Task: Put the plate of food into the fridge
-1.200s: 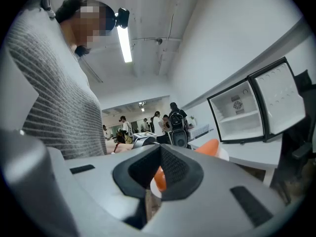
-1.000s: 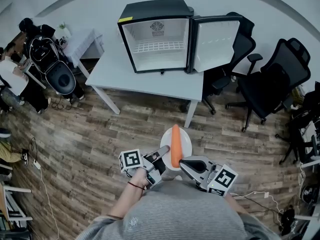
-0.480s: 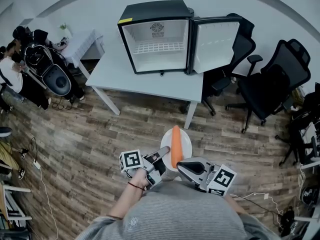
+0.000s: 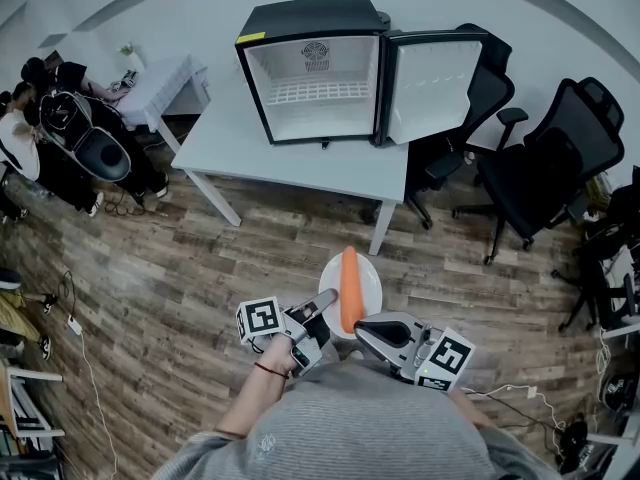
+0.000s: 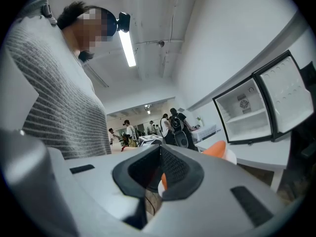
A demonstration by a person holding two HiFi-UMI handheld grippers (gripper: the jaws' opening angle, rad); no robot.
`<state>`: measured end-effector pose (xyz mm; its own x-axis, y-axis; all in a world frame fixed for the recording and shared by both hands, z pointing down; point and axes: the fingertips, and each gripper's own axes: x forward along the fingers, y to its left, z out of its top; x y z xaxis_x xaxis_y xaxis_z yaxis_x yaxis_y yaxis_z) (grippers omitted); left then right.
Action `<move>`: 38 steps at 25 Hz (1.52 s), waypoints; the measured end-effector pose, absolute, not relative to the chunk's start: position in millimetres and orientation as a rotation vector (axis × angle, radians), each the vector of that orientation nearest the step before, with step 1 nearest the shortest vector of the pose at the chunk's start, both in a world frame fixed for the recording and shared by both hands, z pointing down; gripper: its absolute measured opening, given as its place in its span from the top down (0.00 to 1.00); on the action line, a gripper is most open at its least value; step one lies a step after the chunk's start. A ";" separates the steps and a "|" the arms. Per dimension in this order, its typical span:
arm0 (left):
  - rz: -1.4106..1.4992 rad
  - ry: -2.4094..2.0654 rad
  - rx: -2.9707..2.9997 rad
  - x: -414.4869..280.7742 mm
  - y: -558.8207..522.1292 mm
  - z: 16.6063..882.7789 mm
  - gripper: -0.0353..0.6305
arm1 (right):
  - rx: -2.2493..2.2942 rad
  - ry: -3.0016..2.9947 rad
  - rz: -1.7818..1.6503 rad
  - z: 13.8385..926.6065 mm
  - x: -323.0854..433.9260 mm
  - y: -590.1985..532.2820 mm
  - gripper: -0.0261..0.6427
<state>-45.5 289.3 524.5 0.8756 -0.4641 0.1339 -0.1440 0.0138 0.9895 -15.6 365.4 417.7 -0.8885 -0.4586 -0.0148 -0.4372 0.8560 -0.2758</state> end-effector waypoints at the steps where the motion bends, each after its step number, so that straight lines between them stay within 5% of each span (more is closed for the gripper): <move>1: -0.265 -0.496 1.555 -46.3 287.8 524.5 0.87 | -0.714 2.949 -0.407 417.1 -15.7 363.9 0.94; 38: -0.269 -0.469 1.558 -85.0 31.7 522.0 0.87 | -0.775 2.923 -0.478 409.8 -48.1 118.4 0.94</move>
